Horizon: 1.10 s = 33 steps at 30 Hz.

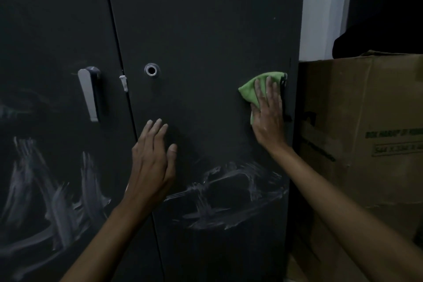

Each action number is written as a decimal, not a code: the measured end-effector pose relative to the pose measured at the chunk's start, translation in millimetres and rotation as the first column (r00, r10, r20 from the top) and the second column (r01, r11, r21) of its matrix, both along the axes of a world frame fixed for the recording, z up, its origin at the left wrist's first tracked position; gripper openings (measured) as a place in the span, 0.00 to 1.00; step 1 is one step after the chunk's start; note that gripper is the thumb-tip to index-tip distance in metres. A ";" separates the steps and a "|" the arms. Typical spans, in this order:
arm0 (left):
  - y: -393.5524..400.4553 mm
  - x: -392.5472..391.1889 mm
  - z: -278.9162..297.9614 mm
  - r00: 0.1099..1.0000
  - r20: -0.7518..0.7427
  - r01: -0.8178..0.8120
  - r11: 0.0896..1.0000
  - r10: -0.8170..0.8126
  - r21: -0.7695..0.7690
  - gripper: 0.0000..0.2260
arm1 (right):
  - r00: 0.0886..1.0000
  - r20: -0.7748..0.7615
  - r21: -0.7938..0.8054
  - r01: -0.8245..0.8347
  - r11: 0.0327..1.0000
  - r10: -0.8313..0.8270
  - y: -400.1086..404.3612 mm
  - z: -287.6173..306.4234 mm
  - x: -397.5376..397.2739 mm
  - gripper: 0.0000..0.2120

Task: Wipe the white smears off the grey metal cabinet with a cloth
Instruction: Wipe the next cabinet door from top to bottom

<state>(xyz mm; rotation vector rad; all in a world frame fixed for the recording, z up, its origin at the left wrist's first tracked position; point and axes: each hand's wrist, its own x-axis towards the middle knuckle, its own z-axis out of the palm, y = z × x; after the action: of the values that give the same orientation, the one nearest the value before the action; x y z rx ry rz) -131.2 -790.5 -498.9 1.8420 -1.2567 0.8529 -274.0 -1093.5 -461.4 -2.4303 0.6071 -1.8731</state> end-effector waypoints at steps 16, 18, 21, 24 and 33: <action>-9.4 -5.4 -34.1 0.999 -0.032 0.012 0.996 -0.009 0.092 0.28 | 0.970 -0.242 0.070 0.004 0.998 0.013 20.9 -136.2 -10.2 0.32; -13.1 -8.4 -34.5 0.999 -0.031 0.015 0.996 -0.012 0.088 0.27 | 0.979 -0.201 0.055 -0.006 0.998 0.017 12.7 -95.2 -10.3 0.30; -17.4 -12.1 -36.6 0.999 -0.033 0.006 0.997 -0.004 0.075 0.27 | 0.988 -0.153 0.002 0.002 1.000 -0.002 2.3 -50.4 -9.5 0.29; -20.3 -17.0 -39.6 0.998 -0.055 0.007 0.998 -0.003 0.070 0.27 | 0.994 -0.111 -0.013 0.014 1.000 -0.015 1.6 -48.0 -7.7 0.29; -40.7 3.2 -60.1 0.996 0.081 -0.037 0.998 0.033 0.051 0.25 | 1.000 -0.010 0.081 -0.015 0.997 0.016 22.5 -137.6 11.5 0.30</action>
<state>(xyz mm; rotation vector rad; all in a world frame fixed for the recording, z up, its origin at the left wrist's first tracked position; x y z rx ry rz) -128.0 -831.1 -559.0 1.8929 -1.3104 0.9291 -262.5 -1071.0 -599.0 -2.3892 0.6487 -1.7946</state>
